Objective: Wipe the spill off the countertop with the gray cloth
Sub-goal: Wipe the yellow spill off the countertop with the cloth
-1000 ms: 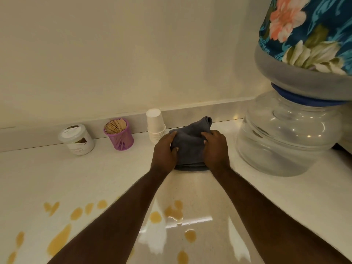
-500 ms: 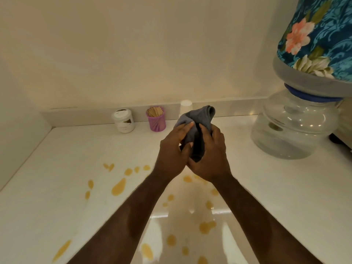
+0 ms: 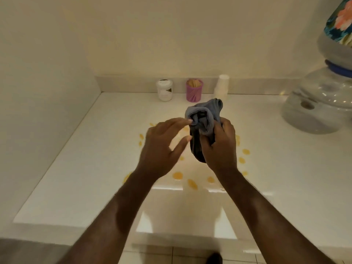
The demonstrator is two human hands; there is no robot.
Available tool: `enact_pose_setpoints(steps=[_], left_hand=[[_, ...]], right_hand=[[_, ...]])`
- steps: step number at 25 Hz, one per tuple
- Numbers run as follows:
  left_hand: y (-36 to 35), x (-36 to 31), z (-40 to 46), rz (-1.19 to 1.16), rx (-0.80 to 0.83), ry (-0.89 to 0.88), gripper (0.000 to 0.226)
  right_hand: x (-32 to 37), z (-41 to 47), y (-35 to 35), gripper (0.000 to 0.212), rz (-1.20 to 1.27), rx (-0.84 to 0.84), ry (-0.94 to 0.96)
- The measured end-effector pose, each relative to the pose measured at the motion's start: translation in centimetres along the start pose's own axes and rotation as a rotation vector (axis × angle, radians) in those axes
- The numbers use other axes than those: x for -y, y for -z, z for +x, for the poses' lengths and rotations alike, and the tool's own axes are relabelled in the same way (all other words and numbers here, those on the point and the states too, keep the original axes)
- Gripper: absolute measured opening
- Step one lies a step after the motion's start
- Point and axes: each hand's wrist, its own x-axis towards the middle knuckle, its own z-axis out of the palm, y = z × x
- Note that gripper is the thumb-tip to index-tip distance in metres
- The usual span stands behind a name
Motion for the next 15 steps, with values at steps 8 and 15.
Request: enact_pose_setpoints(steps=[8, 15], left_hand=[[5.8, 7.1, -12.8, -0.145, -0.087, 0.451, 0.03], [5.4, 4.1, -11.4, -0.515, -0.015, 0.642, 0.054]], right_hand=[[5.4, -8.7, -2.4, 0.027, 0.021, 0.132, 0.052], [9.8, -13.1, -4.6, 0.037, -0.015, 0.185, 0.133]])
